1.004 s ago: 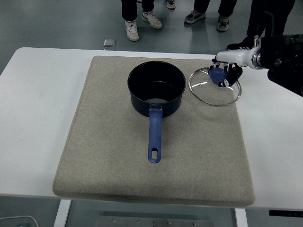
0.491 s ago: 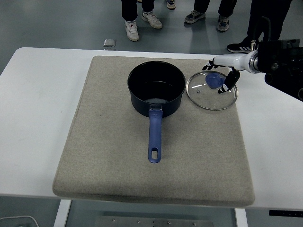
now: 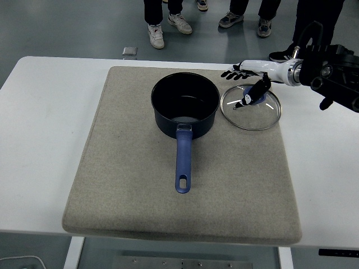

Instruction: Lift the pot lid and place it to the right of the pot.

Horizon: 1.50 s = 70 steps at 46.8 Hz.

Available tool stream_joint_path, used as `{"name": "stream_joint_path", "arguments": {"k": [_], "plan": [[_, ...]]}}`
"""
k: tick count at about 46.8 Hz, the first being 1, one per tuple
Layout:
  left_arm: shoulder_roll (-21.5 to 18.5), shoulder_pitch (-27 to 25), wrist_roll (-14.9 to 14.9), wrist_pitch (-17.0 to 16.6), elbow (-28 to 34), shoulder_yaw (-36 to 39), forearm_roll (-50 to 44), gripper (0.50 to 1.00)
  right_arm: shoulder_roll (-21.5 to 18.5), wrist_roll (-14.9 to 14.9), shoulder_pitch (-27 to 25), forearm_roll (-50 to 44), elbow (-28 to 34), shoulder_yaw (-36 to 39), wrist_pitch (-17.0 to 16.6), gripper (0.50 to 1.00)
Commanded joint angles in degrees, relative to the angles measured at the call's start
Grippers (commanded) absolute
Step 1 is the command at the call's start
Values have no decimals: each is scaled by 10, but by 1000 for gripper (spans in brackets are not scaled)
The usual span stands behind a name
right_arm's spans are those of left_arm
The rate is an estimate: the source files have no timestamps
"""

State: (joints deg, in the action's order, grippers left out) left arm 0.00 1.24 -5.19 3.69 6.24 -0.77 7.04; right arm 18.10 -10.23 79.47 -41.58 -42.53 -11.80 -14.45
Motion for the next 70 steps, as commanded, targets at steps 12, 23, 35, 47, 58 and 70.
{"name": "stream_joint_path", "arguments": {"k": [12, 23, 35, 47, 58, 70], "plan": [[0, 0, 0, 0, 0, 0, 0, 1000, -4, 3, -33, 199, 61, 114, -33, 903], [0, 0, 0, 0, 0, 0, 0, 1000, -13, 6, -57, 289, 73, 167, -46, 903], [0, 0, 0, 0, 0, 1, 0, 1000, -20, 25, -79, 430, 75, 191, -44, 903], [0, 0, 0, 0, 0, 1, 0, 1000, -35, 42, -92, 532, 76, 213, -44, 903], [0, 0, 0, 0, 0, 1, 0, 1000, -46, 48, -115, 596, 80, 243, -20, 903], [0, 0, 0, 0, 0, 1, 0, 1000, -47, 42, -132, 607, 80, 257, -8, 909]]}}
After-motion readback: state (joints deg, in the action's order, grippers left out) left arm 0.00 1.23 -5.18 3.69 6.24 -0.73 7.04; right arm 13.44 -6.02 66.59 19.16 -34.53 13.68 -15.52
